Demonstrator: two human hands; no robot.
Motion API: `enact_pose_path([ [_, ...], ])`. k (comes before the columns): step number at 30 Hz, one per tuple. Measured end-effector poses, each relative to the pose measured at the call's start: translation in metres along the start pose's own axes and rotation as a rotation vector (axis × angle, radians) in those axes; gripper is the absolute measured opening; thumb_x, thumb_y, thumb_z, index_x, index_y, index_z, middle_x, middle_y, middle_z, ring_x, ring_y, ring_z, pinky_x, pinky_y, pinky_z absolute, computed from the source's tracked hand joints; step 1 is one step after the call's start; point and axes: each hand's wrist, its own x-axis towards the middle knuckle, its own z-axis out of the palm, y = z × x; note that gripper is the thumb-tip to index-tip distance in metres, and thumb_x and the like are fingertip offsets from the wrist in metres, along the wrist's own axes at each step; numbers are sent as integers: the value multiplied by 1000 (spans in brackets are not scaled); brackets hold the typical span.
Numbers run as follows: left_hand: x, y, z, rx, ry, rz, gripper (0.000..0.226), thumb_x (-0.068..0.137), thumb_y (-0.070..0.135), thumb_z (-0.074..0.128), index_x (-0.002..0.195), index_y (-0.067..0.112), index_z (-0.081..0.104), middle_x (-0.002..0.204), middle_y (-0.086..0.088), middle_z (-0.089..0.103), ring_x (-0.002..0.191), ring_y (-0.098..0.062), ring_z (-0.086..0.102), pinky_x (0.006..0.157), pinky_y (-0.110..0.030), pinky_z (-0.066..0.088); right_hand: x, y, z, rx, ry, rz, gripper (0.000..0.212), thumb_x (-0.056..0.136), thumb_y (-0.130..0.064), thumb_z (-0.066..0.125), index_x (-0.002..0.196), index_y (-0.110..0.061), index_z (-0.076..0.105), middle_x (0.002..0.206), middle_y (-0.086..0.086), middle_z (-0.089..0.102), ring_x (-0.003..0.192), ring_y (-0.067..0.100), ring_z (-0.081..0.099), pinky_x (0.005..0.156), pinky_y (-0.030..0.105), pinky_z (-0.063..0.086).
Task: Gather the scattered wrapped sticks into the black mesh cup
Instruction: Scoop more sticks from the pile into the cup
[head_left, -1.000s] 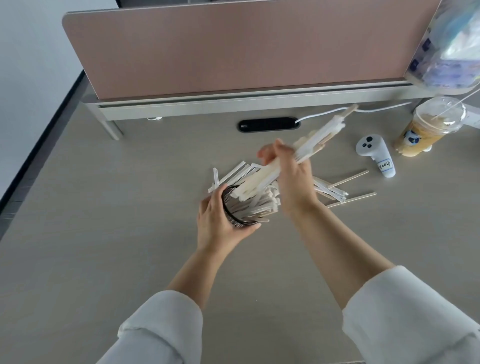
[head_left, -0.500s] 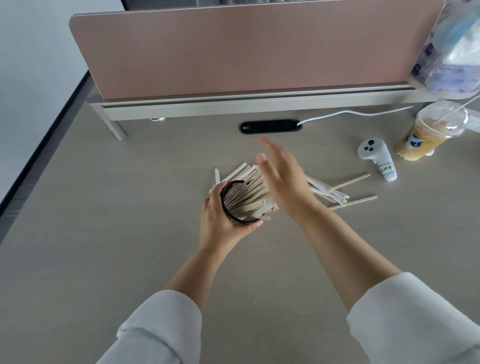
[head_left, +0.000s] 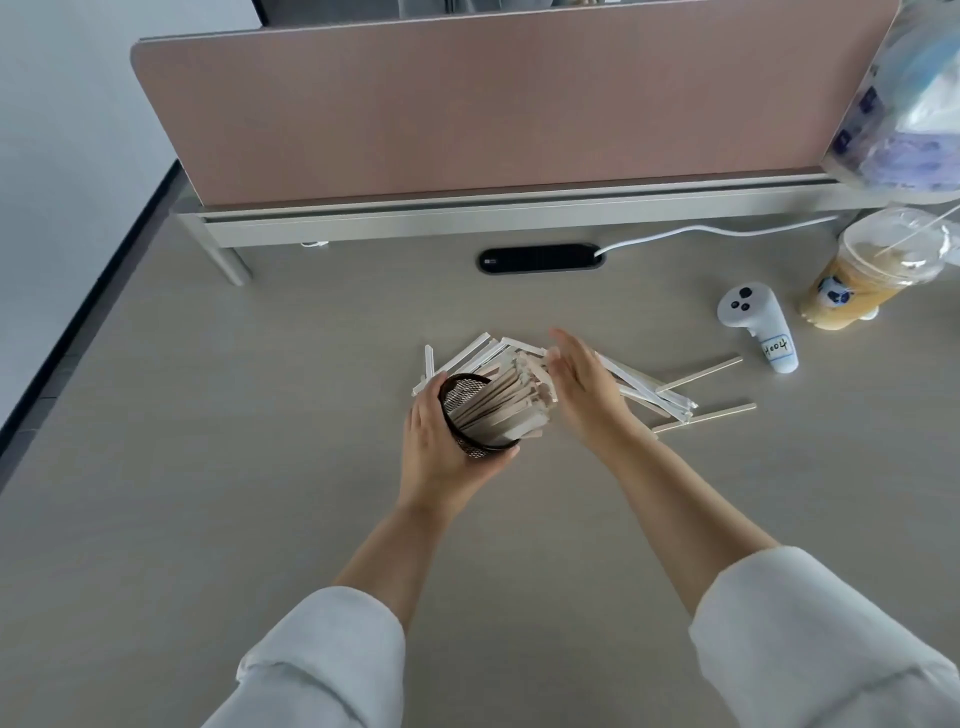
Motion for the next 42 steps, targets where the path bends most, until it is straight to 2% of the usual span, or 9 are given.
enact_pose_path([
  [3, 5, 4, 10, 12, 10, 0, 98, 52, 26, 87, 133, 9, 32, 130, -5, 47, 122, -22, 42, 104, -30, 32, 12, 34, -14, -216, 51, 252, 48, 92, -4, 36, 140, -10, 39, 147, 9, 38, 135, 30, 34, 107, 36, 32],
  [6, 12, 11, 22, 4, 5, -16, 99, 53, 27, 86, 134, 11, 31, 132, -6, 45, 123, -21, 40, 106, -34, 32, 17, 67, -36, -401, 59, 449, 48, 86, 5, 40, 133, -4, 40, 144, 12, 36, 132, 35, 34, 105, 42, 35],
  [10, 26, 23, 44, -5, 18, -14, 95, 52, 26, 86, 131, 13, 35, 129, -2, 47, 121, -17, 42, 103, -28, 31, 26, 95, -66, -625, -18, 536, 48, 85, 1, 53, 132, -6, 43, 137, 11, 45, 128, 32, 46, 96, 42, 45],
  [14, 38, 38, 72, -47, 1, -9, 93, 52, 25, 86, 130, 14, 36, 124, 6, 44, 119, -12, 41, 101, -22, 29, 34, 110, -85, -841, -135, 477, 39, 87, -1, 49, 123, -12, 57, 125, 8, 60, 119, 29, 55, 90, 36, 48],
  [17, 46, 47, 91, -47, -28, -12, 97, 52, 28, 87, 132, 12, 33, 130, -6, 45, 124, -21, 41, 106, -31, 31, 38, 117, -95, -890, -195, 418, 34, 86, -7, 52, 117, -17, 60, 118, 6, 63, 113, 28, 58, 88, 32, 46],
  [25, 59, 67, 128, -34, -38, -1, 100, 52, 28, 87, 133, 11, 32, 131, -8, 45, 122, -24, 42, 102, -32, 33, 33, 131, -119, -785, -372, 332, 53, 81, -10, 63, 128, -16, 41, 116, 11, 61, 112, 31, 57, 77, 32, 45],
  [32, 61, 68, 138, -22, -31, -11, 101, 51, 29, 87, 134, 13, 32, 132, -8, 46, 122, -24, 43, 102, -35, 36, 48, 127, -131, -809, -477, 273, 33, 78, -7, 61, 111, -10, 62, 103, 8, 62, 80, 24, 52, 65, 25, 41],
  [38, 64, 71, 136, -20, -31, -16, 101, 50, 31, 87, 133, 15, 32, 132, -6, 46, 121, -23, 43, 102, -34, 36, 59, 127, -136, -793, -416, 241, 27, 82, -6, 52, 107, -10, 60, 109, 7, 62, 90, 28, 57, 71, 29, 45],
  [42, 65, 68, 130, -8, -22, -19, 100, 51, 34, 86, 133, 16, 32, 131, -5, 47, 121, -22, 43, 103, -37, 38, 61, 130, -129, -873, -556, 220, 15, 79, -12, 50, 91, -17, 58, 96, 3, 58, 84, 26, 54, 67, 27, 43],
])
